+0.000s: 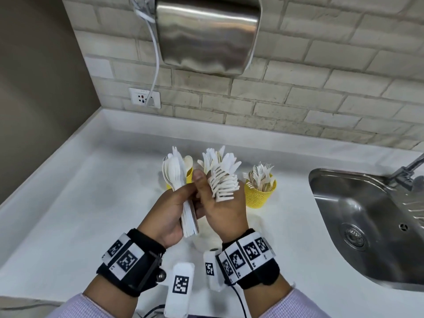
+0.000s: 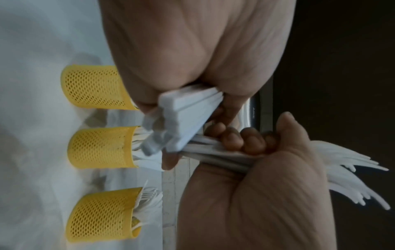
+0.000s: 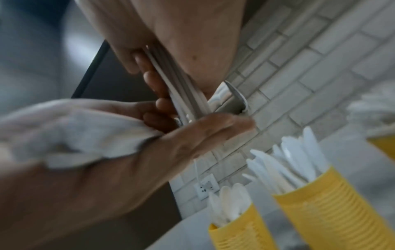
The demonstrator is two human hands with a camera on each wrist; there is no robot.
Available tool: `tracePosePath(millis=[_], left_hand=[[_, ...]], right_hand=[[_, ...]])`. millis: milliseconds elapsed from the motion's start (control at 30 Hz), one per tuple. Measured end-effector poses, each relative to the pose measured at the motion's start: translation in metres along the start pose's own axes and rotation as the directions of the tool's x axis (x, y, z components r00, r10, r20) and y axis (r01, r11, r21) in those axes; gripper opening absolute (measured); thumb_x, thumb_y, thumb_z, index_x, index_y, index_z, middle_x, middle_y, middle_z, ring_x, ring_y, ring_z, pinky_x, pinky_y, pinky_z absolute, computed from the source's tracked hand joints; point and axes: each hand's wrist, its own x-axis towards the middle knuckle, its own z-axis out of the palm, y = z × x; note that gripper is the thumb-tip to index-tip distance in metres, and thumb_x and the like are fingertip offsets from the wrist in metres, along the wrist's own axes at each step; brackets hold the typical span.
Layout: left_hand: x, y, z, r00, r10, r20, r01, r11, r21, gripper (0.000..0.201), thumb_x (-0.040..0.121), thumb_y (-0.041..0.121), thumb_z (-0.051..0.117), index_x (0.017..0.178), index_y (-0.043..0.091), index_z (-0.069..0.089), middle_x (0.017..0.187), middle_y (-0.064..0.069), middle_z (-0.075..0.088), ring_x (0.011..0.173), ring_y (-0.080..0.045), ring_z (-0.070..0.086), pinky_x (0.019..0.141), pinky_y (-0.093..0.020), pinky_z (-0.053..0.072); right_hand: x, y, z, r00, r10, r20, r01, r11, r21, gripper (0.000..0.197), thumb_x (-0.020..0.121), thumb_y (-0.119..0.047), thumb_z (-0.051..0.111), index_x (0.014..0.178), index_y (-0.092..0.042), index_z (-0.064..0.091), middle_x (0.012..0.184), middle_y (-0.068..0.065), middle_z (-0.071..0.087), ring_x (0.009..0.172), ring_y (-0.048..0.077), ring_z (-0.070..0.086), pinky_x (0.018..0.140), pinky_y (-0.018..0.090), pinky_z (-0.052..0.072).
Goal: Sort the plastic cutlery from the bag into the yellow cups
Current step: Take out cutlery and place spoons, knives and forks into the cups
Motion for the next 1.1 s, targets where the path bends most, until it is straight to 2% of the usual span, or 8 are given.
tracePosePath(millis=[167, 233, 433, 667, 733, 833, 1000, 1100], left_hand=[[0.004, -0.002, -0.009, 0.992, 0.038, -0.120, -0.034, 0.999, 0.035, 0.033, 0.102, 0.012, 0.055, 0.131, -0.003, 0.062, 0.119, -0.027, 0.069, 0.105, -0.030, 0.071, 0.089, -0.038, 0.062], [0.003, 0.003, -0.011, 0.989, 0.062, -0.134, -0.057, 0.997, 0.043, 0.034, 0.102, 0.010, 0.055, 0.131, -0.007, 0.059, 0.120, -0.026, 0.071, 0.108, -0.034, 0.073, 0.097, -0.044, 0.059], [0.001, 0.005, -0.008, 0.990, 0.061, -0.125, -0.054, 0.997, 0.059, 0.036, 0.104, 0.010, 0.054, 0.129, -0.015, 0.050, 0.115, -0.030, 0.072, 0.109, -0.040, 0.072, 0.096, -0.045, 0.058], [0.004, 0.004, -0.004, 0.993, 0.025, -0.112, -0.012, 0.993, 0.114, 0.020, 0.105, 0.009, 0.051, 0.118, -0.005, 0.055, 0.111, -0.032, 0.072, 0.105, -0.042, 0.073, 0.092, -0.044, 0.060], [0.006, 0.002, -0.002, 0.993, 0.011, -0.114, 0.004, 0.991, 0.133, 0.017, 0.103, 0.010, 0.053, 0.110, -0.005, 0.058, 0.109, -0.032, 0.072, 0.102, -0.042, 0.074, 0.091, -0.043, 0.061], [0.009, 0.000, 0.000, 0.993, -0.003, -0.120, 0.021, 0.988, 0.153, 0.018, 0.102, 0.011, 0.055, 0.103, -0.006, 0.060, 0.107, -0.032, 0.073, 0.099, -0.041, 0.075, 0.088, -0.042, 0.063], [0.014, 0.001, 0.005, 0.992, -0.012, -0.123, 0.035, 0.982, 0.183, 0.020, 0.102, 0.012, 0.057, 0.087, 0.001, 0.065, 0.106, -0.033, 0.073, 0.096, -0.040, 0.075, 0.086, -0.041, 0.063], [0.018, 0.002, 0.006, 0.993, -0.011, -0.120, 0.034, 0.980, 0.194, 0.025, 0.102, 0.011, 0.057, 0.081, 0.004, 0.067, 0.106, -0.033, 0.073, 0.095, -0.039, 0.076, 0.084, -0.039, 0.064]], right_hand=[[0.007, 0.016, -0.009, 0.991, -0.035, -0.130, 0.029, 0.998, -0.049, 0.026, 0.096, -0.025, 0.064, 0.085, -0.002, 0.058, 0.075, 0.000, 0.061, 0.073, 0.010, 0.064, 0.071, 0.019, 0.049], [0.012, 0.019, -0.017, 0.985, 0.038, -0.168, -0.046, 0.998, -0.045, 0.028, 0.097, -0.025, 0.064, 0.079, -0.004, 0.061, 0.070, 0.002, 0.063, 0.065, 0.018, 0.064, 0.064, 0.033, 0.052], [0.032, 0.024, -0.055, 0.913, 0.204, -0.353, -0.195, 0.979, 0.062, 0.037, 0.098, -0.017, 0.066, 0.065, -0.004, 0.059, 0.056, 0.009, 0.060, 0.040, 0.027, 0.051, 0.040, 0.026, 0.040], [0.059, 0.055, -0.128, 0.683, 0.203, -0.702, -0.232, 0.971, 0.056, 0.026, 0.079, -0.032, 0.083, 0.065, -0.019, 0.065, 0.069, 0.002, 0.072, 0.062, 0.024, 0.070, 0.060, 0.046, 0.063], [0.064, 0.067, -0.143, 0.643, 0.197, -0.740, -0.264, 0.964, 0.027, 0.021, 0.080, -0.027, 0.080, 0.071, -0.014, 0.067, 0.072, 0.007, 0.071, 0.057, 0.026, 0.067, 0.049, 0.039, 0.060], [0.069, 0.084, -0.155, 0.652, 0.195, -0.732, -0.342, 0.938, -0.055, 0.020, 0.084, -0.023, 0.075, 0.079, -0.004, 0.071, 0.073, 0.009, 0.071, 0.043, 0.015, 0.062, 0.040, 0.021, 0.047], [0.076, 0.116, -0.154, 0.719, 0.146, -0.680, -0.407, 0.881, -0.242, 0.035, 0.083, -0.039, 0.074, 0.070, -0.007, 0.068, 0.066, 0.006, 0.071, 0.054, 0.026, 0.070, 0.046, 0.027, 0.056], [0.076, 0.129, -0.149, 0.762, 0.105, -0.639, -0.398, 0.855, -0.334, 0.036, 0.085, -0.033, 0.076, 0.067, -0.005, 0.063, 0.064, 0.005, 0.066, 0.054, 0.020, 0.062, 0.051, 0.020, 0.046]])
